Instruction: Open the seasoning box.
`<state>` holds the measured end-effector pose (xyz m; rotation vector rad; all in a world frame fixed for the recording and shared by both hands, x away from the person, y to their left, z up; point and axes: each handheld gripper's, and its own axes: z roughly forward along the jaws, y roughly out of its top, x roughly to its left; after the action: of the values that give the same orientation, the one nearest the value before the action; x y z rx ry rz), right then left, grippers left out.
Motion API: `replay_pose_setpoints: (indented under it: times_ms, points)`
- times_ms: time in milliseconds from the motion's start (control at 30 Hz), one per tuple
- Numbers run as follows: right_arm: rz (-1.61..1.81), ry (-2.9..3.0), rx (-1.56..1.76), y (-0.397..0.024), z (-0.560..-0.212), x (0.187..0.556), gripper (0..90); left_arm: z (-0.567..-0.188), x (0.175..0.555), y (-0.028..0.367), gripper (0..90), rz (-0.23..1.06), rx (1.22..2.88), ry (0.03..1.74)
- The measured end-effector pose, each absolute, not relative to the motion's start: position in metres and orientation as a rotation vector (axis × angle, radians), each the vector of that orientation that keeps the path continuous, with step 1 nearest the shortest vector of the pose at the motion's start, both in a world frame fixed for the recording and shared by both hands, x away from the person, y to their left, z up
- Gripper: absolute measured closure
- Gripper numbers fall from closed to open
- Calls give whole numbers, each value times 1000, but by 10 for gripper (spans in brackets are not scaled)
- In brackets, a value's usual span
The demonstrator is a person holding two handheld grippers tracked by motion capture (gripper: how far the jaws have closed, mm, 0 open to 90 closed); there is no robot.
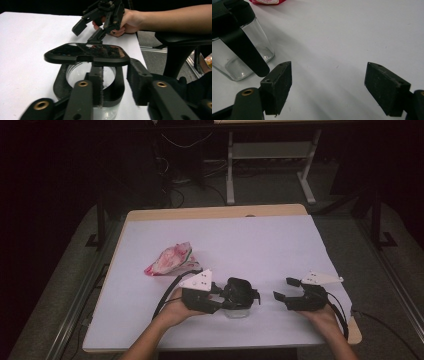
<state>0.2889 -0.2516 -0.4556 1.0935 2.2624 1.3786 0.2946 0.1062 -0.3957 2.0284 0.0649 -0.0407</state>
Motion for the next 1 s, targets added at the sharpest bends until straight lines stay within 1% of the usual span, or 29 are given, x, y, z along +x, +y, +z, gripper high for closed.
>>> replay_pose_setpoints:
  times_ms: [167,300,567,833,1000]
  points:
    - [1375,2262,1090,-251,-456,289,217,-396,293,106,778,-63,2031,41]
    - [1375,2264,1091,-252,-456,289,217,-396,293,106,896,-79,2032,20]
    - [1375,2264,1090,-252,-456,289,217,-394,292,110,899,-57,2032,10]
    - [1375,2265,1090,-251,-456,289,217,-392,298,118,900,-50,1996,73]
    - [1376,2265,1089,-252,-456,289,217,-391,301,117,899,-40,2011,101]
